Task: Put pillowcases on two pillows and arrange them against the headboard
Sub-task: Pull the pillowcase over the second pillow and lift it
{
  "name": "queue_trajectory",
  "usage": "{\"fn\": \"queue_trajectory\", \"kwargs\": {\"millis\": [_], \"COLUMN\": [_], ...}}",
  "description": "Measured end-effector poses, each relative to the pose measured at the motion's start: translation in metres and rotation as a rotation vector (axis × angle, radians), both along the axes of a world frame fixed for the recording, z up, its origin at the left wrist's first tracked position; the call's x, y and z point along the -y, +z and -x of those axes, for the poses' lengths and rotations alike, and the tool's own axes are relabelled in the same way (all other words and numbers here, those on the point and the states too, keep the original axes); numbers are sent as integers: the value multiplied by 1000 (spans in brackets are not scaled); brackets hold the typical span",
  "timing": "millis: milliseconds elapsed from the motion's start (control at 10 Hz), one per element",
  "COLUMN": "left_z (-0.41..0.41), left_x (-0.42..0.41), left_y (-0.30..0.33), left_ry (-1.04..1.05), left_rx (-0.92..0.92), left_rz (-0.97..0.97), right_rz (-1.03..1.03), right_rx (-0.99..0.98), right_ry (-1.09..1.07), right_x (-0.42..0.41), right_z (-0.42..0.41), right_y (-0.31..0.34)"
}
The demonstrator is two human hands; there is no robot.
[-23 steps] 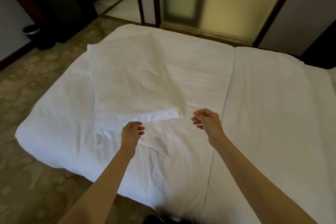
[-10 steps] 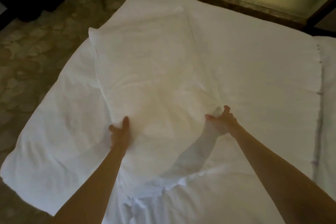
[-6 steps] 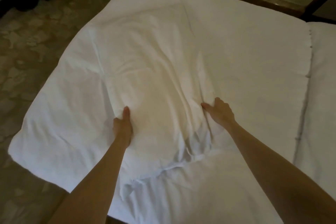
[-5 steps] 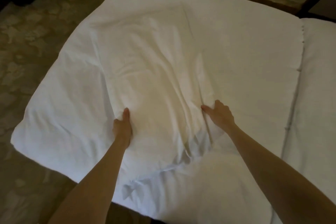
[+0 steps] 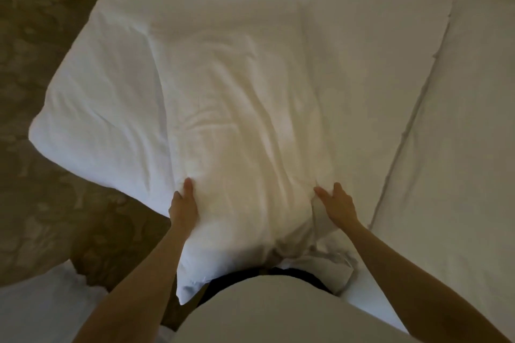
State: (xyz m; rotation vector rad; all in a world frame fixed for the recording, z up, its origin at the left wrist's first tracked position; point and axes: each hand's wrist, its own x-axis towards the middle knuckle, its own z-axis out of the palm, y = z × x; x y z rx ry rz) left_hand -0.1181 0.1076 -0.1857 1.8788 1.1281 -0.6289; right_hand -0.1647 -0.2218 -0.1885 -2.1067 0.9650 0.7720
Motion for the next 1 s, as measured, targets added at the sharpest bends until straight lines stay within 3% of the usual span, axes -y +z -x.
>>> {"fn": "queue_trajectory", "kwargs": {"millis": [200,400,500,700,1000], "left_z": [-28,-94,-137,-197,-212], "left_x": [-20,-19,-17,-19,-12], "left_y": [-8,-10,-14,-34,-8], "left_ry": [68,56,25,95,9], "left_rx": [-22,-18,16,94,162], "left_rz": [170,208,155,182,486], "right_rz": [18,142,139,-90,-149], "right_rx": [49,261,203,131,122], "right_ry": [-91,-370,-328,-323,-325], "right_x": [-3,-41,-49,-24,-44], "right_z": [-41,-105,-160,-228,-242], "right_y": [-7,-15,-2,-17,0]}}
